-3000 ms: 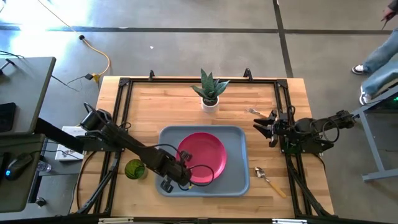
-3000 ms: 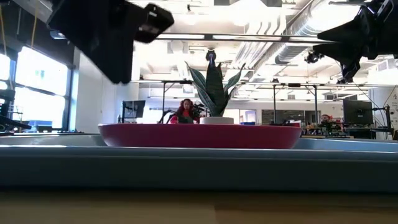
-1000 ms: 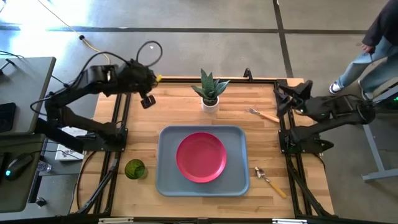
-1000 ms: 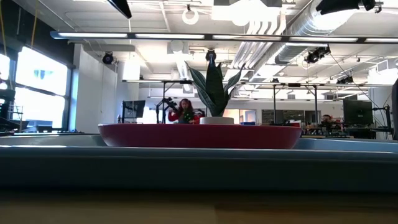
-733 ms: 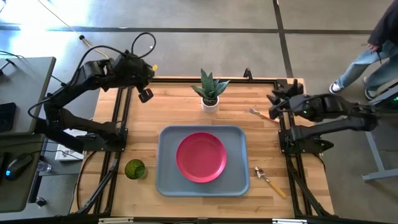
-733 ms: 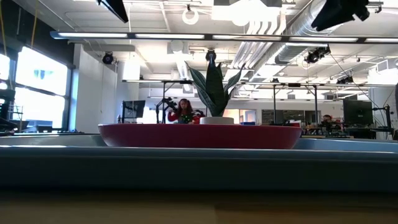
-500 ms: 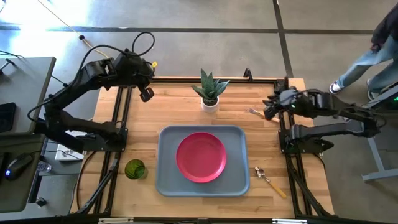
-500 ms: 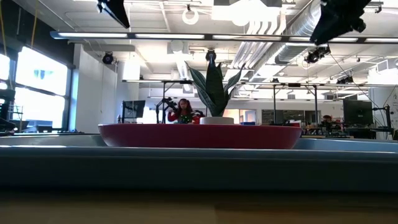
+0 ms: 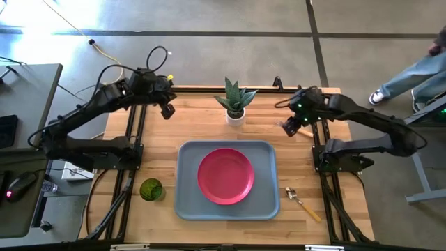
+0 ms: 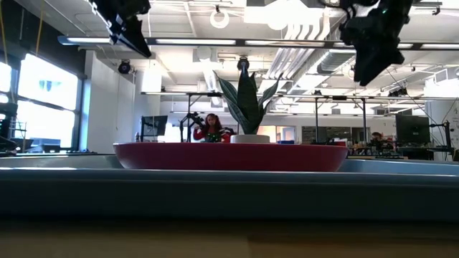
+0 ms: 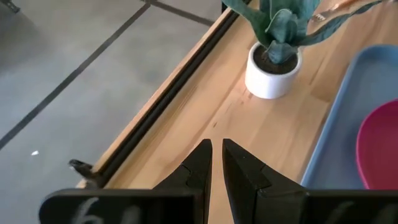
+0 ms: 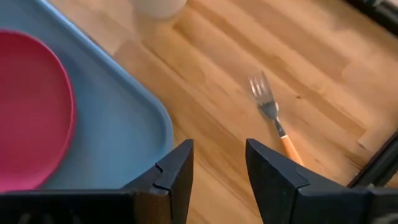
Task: Pick and place plate/cup/fork/spoon on tray
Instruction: Put the orange fork on the light blue tray beside the pink plate
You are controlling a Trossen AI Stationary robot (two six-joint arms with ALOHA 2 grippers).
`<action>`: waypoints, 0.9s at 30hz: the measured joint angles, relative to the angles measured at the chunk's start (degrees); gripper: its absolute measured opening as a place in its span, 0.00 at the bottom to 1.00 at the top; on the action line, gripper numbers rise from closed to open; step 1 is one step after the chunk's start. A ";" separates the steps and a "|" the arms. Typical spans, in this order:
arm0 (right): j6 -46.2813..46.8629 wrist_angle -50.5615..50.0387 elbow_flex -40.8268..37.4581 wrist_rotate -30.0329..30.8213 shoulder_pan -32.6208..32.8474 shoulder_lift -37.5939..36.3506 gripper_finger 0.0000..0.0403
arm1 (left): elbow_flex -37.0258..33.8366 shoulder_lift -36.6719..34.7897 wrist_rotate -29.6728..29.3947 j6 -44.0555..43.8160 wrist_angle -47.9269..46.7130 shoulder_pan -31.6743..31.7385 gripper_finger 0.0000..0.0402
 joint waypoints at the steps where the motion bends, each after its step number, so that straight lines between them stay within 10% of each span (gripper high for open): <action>1: -1.09 0.00 0.00 -1.04 -0.73 1.08 0.34 | -0.83 -0.30 0.35 -0.33 0.83 0.11 0.08; 27: -22.38 -2.57 -0.20 -1.14 -9.39 22.93 0.44 | -1.94 -0.63 2.01 0.53 3.40 0.39 0.08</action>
